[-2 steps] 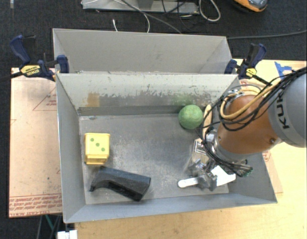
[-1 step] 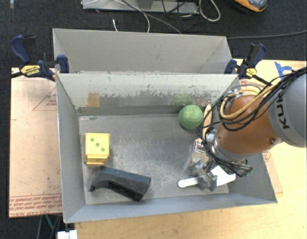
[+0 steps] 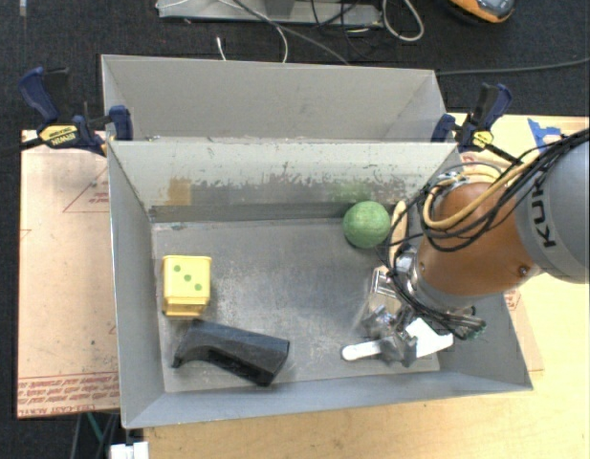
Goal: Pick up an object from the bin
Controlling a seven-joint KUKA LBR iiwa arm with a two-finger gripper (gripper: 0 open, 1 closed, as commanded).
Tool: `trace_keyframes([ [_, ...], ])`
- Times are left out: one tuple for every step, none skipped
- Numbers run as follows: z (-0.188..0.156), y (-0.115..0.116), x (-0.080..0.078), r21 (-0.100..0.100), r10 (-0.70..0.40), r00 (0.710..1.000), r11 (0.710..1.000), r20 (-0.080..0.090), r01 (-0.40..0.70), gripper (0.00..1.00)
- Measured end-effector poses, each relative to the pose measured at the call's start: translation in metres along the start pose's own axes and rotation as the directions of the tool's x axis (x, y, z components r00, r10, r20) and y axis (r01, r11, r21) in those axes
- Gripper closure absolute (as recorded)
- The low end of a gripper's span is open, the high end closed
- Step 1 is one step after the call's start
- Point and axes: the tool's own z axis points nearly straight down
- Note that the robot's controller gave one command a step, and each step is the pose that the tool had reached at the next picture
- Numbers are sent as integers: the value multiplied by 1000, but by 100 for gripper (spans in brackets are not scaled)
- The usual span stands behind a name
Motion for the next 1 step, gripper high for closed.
trace_keyframes([
  [0, 0, 0, 0, 0, 1000, 1000, 0, 0, 100],
])
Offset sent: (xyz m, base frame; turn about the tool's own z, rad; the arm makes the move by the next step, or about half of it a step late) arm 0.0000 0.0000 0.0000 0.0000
